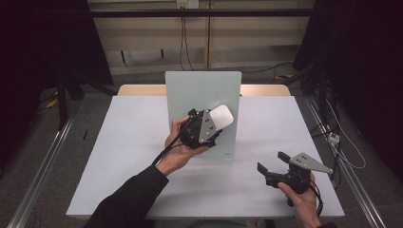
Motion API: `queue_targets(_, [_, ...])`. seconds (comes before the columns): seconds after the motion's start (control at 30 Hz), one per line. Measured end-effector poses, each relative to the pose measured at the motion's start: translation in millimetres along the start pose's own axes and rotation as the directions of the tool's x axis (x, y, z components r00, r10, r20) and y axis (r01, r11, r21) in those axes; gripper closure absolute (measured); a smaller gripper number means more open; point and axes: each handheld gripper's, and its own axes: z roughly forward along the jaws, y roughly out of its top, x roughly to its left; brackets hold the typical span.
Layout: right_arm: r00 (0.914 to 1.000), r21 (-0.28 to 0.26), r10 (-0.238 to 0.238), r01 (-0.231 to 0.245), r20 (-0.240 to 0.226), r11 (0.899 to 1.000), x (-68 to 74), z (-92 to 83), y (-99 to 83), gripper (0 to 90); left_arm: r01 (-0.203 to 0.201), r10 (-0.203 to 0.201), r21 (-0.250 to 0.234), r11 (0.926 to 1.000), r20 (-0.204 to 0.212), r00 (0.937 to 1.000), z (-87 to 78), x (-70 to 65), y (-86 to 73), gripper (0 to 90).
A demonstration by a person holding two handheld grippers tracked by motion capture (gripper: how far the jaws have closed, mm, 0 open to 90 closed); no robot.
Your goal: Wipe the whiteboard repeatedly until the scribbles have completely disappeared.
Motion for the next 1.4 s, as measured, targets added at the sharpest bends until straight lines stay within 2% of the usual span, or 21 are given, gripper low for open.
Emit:
queue_targets(0.07, [1.0000, -0.001, 0.000, 0.000, 0.000, 1.000, 0.0, -0.2, 0.0, 8.1, 0.012, -0.013, -0.016, 0.9998, -0.033, 0.9994, -3.8, 16.4, 10.2, 31.2])
queue_targets(0.1, [1.0000, -0.001, -0.001, 0.001, 0.000, 1.000, 0.0, -0.4, 0.0, 8.1, 0.012, -0.013, -0.016, 0.9998, -0.033, 0.9994, -3.8, 16.4, 10.2, 31.2])
queue_targets(0.17, [1.0000, 0.000, 0.000, 0.000, -0.001, 1.000, -0.3, -0.3, -0.1, 8.1, 0.034, -0.036, -0.035, 0.9988, -0.057, 0.9978, -7.2, 30.6, 18.4, 31.2])
queue_targets(0.3, [1.0000, 0.000, 0.001, -0.001, -0.001, 1.000, -0.1, -0.4, -0.1, 8.1, 0.022, -0.025, -0.036, 0.9991, -0.080, 0.9965, -7.2, 33.4, 22.0, 31.1])
queue_targets(0.37, [1.0000, -0.001, 0.000, 0.000, 0.000, 1.000, -0.2, -0.4, -0.1, 8.1, 0.006, -0.008, -0.026, 0.9996, -0.078, 0.9969, -5.3, 28.2, 20.9, 31.2])
queue_targets(0.4, [1.0000, 0.000, 0.001, -0.001, 0.000, 1.000, -0.3, -0.3, -0.2, 8.1, -0.019, 0.019, -0.015, 0.9997, -0.055, 0.9983, -1.2, 18.4, 17.8, 31.2])
queue_targets(0.43, [1.0000, 0.000, 0.002, -0.002, 0.000, 1.000, -0.3, -0.3, -0.2, 8.1, -0.019, 0.019, -0.015, 0.9997, -0.055, 0.9983, -1.2, 18.4, 17.8, 31.2])
queue_targets(0.47, [1.0000, 0.000, 0.000, 0.000, 0.000, 1.000, -0.1, -0.5, -0.2, 8.1, -0.060, 0.061, 0.006, 0.9982, -0.035, 0.9975, 3.9, 3.8, 12.9, 31.2])
queue_targets(0.53, [1.0000, 0.000, -0.001, 0.001, 0.000, 1.000, 0.1, -0.8, -0.2, 8.1, -0.068, 0.068, 0.011, 0.9976, -0.021, 0.9975, 6.2, -3.2, 9.9, 31.1])
queue_targets(0.57, [1.0000, -0.001, -0.002, 0.002, 0.000, 1.000, 0.0, -0.9, -0.2, 8.1, -0.075, 0.074, 0.021, 0.9970, 0.009, 0.9972, 9.9, -15.3, 3.4, 31.2])
queue_targets(0.6, [1.0000, 0.000, -0.001, 0.001, 0.000, 1.000, -0.1, -1.0, -0.2, 8.1, -0.075, 0.074, 0.021, 0.9970, 0.009, 0.9972, 9.9, -15.3, 3.4, 31.2])
queue_targets(0.63, [1.0000, 0.000, 0.001, -0.001, 0.000, 1.000, -0.2, -1.1, -0.3, 8.1, -0.083, 0.082, 0.029, 0.9962, 0.030, 0.9962, 12.4, -25.1, -2.8, 31.1])
queue_targets(0.8, [1.0000, 0.000, 0.002, -0.002, 0.000, 1.000, -0.3, -1.3, -0.3, 8.1, -0.103, 0.099, 0.053, 0.9932, 0.068, 0.9927, 14.4, -34.5, -9.0, 31.2])
queue_targets(0.87, [1.0000, -0.001, 0.001, -0.001, 0.000, 1.000, -0.2, -1.2, -0.2, 8.1, -0.075, 0.071, 0.052, 0.9958, 0.081, 0.9942, 13.4, -31.3, -8.6, 31.2])
queue_targets(1.0, [1.0000, 0.000, 0.003, -0.003, 0.001, 1.000, -0.6, -1.2, -0.3, 8.1, -0.053, 0.051, 0.038, 0.9979, 0.054, 0.9972, 7.1, -18.6, -6.9, 31.2])
queue_targets(1.07, [1.0000, 0.000, 0.002, -0.002, 0.001, 1.000, -0.7, -1.0, -0.3, 8.1, -0.012, 0.011, 0.021, 0.9997, 0.040, 0.9991, 1.3, -6.3, -6.6, 31.2])
queue_targets(1.2, [1.0000, 0.000, 0.000, 0.000, 0.000, 1.000, -0.2, -0.6, -0.3, 8.1, 0.024, -0.024, 0.000, 0.9997, -0.013, 0.9996, -10.3, 14.8, -4.8, 31.2])
queue_targets(1.23, [1.0000, 0.000, 0.001, -0.001, 0.001, 1.000, -0.2, -0.5, -0.3, 8.1, 0.041, -0.041, -0.012, 0.9991, -0.047, 0.9980, -15.7, 22.9, -5.1, 31.2])
queue_targets(1.33, [1.0000, 0.000, 0.000, 0.000, 0.001, 1.000, -0.2, -0.5, -0.3, 8.1, 0.040, -0.041, -0.018, 0.9990, -0.065, 0.9970, -18.8, 26.9, -7.4, 31.2])
queue_targets(1.37, [1.0000, 0.000, 0.001, -0.001, 0.001, 1.000, -0.3, -0.5, -0.3, 8.1, 0.026, -0.027, -0.012, 0.9996, -0.067, 0.9974, -19.1, 26.1, -8.6, 31.2])
queue_targets(1.4, [1.0000, 0.001, 0.001, -0.001, 0.001, 1.000, -0.3, -0.3, -0.3, 8.1, -0.008, 0.009, 0.009, 0.9999, -0.076, 0.9970, -18.3, 21.3, -9.4, 31.2])
